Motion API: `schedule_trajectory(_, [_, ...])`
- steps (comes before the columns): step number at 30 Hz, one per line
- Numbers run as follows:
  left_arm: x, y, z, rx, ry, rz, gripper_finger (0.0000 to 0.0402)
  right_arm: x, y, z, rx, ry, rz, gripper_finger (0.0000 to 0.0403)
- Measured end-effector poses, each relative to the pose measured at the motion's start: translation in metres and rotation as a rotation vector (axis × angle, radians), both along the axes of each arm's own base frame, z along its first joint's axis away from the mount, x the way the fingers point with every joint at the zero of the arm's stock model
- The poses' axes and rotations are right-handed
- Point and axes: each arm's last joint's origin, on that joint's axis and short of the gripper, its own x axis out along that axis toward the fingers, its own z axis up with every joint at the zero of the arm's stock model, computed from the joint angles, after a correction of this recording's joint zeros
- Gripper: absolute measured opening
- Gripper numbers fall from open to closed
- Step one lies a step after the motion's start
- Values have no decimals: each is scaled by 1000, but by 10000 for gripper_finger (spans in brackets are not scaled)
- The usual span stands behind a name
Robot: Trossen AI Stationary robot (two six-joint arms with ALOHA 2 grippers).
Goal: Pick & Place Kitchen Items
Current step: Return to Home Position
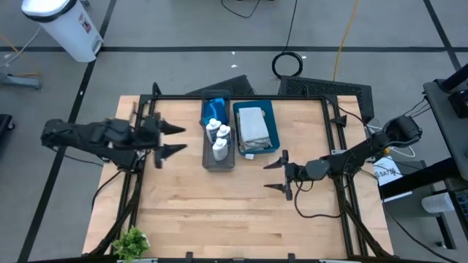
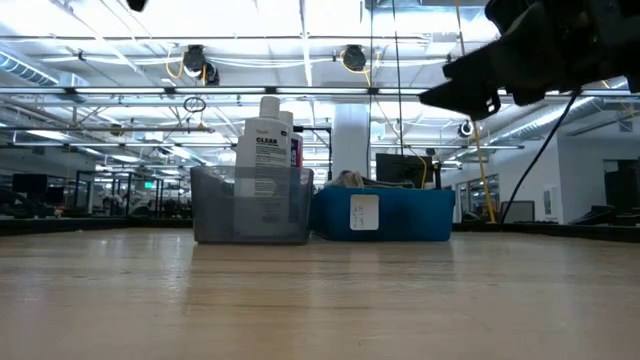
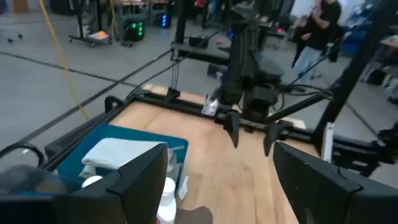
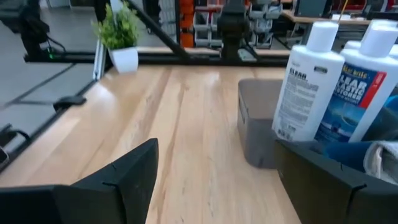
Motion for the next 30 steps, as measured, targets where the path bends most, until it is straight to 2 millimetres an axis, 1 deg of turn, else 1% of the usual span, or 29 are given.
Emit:
schedule_trajectory(4, [-25,2,-1,3,29,-30,297,-5,-2,14,-10,-63,4,288])
schedule_trajectory(6, [-29,3,-4,8,25,-12,297,-12,-5,25,-22,-107,7,288])
schedule_trajectory(9, [-32,4,-19,29,25,41,297,-25,-10,43,-32,-164,8,288])
schedule_trajectory(10, [-33,4,-26,36,24,57,296,-31,-12,48,-31,-176,8,288])
schedule_trajectory(13, [-35,5,-58,86,50,62,297,-48,-18,61,-11,-198,6,288])
schedule_trajectory(18, [-39,8,-102,91,-58,74,296,-76,-27,68,-60,-180,96,288])
schedule_trajectory(21, [-44,10,-121,118,-110,49,296,-91,-33,75,-21,-228,96,288])
schedule_trajectory(23, [-47,12,-130,118,-139,62,296,-101,-38,78,-10,-245,89,288])
schedule_trajectory(26, [-49,14,-146,101,-140,78,296,-113,-43,78,-18,-251,78,288])
schedule_trajectory(30, [-48,15,-167,91,-116,46,296,-128,-50,79,-11,-283,58,288])
